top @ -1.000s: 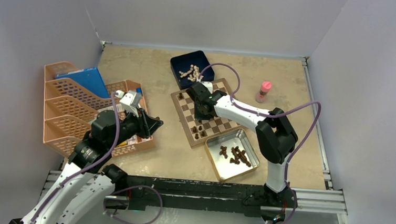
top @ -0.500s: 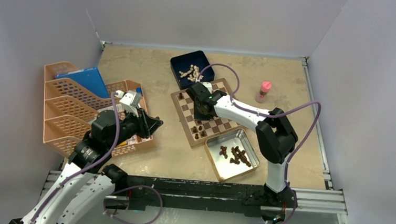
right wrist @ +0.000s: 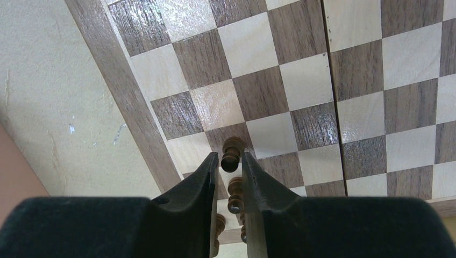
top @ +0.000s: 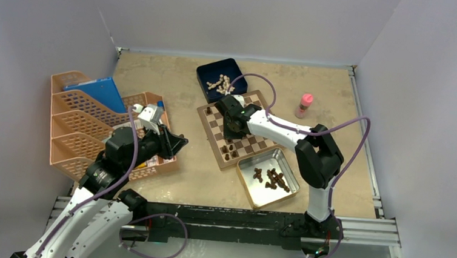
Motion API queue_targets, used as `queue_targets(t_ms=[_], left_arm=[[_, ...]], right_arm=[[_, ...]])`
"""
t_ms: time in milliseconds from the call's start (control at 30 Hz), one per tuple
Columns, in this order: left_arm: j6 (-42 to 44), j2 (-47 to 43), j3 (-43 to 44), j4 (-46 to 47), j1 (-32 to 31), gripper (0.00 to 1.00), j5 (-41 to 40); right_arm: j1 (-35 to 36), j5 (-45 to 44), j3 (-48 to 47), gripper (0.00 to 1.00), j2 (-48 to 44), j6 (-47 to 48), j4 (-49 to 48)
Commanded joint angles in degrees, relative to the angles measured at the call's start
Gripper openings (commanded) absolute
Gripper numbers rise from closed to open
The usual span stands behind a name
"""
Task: Set up the chess pieces on the board
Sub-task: Place the chess piece on the chessboard.
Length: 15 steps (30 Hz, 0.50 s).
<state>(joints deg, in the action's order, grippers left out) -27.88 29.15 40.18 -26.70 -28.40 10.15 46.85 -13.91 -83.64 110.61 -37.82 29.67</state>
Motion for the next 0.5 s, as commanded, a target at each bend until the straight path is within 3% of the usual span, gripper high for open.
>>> queue_targets(t_ms=[0,467], left_arm=[[0.1,0.2,1.6,1.9,0.3,0.09,-0.4],[0.0,0.0,1.6,1.7,0.3,0.09,-0.7]], right_arm=[[0.2,0.4,-1.4,0.25,-0.6,0.9,-0.3],[0.8,1.2,-1.3,0.22,-1.2,1.0,-0.3]])
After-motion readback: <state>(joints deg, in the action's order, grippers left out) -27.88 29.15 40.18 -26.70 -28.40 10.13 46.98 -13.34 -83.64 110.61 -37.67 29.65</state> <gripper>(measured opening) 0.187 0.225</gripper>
